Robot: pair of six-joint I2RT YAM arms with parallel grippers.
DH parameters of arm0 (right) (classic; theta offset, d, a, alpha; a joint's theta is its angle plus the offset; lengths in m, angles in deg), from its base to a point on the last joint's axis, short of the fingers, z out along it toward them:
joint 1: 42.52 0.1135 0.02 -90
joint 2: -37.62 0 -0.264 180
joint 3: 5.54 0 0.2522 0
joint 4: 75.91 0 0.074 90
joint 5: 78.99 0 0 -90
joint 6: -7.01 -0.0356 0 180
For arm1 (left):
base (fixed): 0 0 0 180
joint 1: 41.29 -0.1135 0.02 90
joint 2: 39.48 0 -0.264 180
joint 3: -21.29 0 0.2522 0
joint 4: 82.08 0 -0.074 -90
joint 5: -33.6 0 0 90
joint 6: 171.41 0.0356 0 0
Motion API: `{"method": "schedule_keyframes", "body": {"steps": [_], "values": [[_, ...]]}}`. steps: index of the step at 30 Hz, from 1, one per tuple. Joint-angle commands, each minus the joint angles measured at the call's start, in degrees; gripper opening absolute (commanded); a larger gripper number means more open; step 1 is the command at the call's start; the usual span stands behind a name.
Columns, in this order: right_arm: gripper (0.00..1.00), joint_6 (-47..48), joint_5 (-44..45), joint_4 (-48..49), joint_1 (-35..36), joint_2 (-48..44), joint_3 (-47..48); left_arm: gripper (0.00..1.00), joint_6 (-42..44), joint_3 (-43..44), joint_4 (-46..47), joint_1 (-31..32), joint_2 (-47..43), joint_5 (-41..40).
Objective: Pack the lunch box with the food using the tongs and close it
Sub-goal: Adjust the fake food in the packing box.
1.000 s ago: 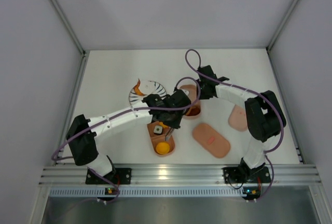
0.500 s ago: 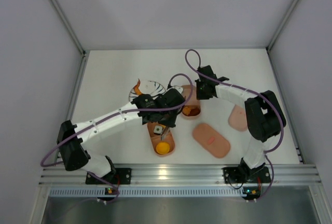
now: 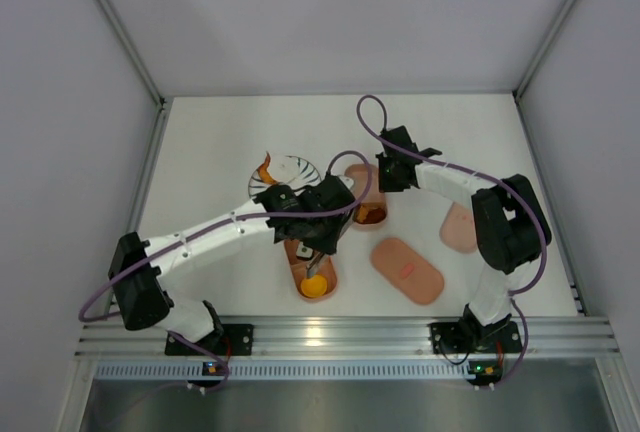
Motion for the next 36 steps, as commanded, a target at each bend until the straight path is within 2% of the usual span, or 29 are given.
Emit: {"method": "schedule_keyframes", "body": {"steps": [1,14,23,29,32,36], "values": [[0.0,-0.45,-0.14,-0.17,0.88,0.65,0.99,0.24,0.75,-0.6,2.15,0.17,1.22,2.02],[0.0,-0.37,-0.05,-0.35,0.88,-0.06,0.82,0.24,1.37,-1.83,5.4,0.17,6.41,4.13],[0.0,-0.72,-0.14,-0.26,0.96,0.03,1.08,0.24,0.22,-2.45,4.0,0.08,1.23,1.58],[0.01,-1.33,0.39,-0.88,0.96,-0.41,1.96,0.3,0.48,-0.17,2.15,0.17,-2.29,-0.79],[0.06,-1.95,0.39,-0.79,0.96,-0.32,2.22,0.35,1.28,0.71,1.8,0.17,-3.08,-1.49],[0.24,-3.08,1.53,-0.7,0.96,-0.67,2.22,0.4,2.68,1.94,0.66,0.17,-2.56,-1.5]]}}
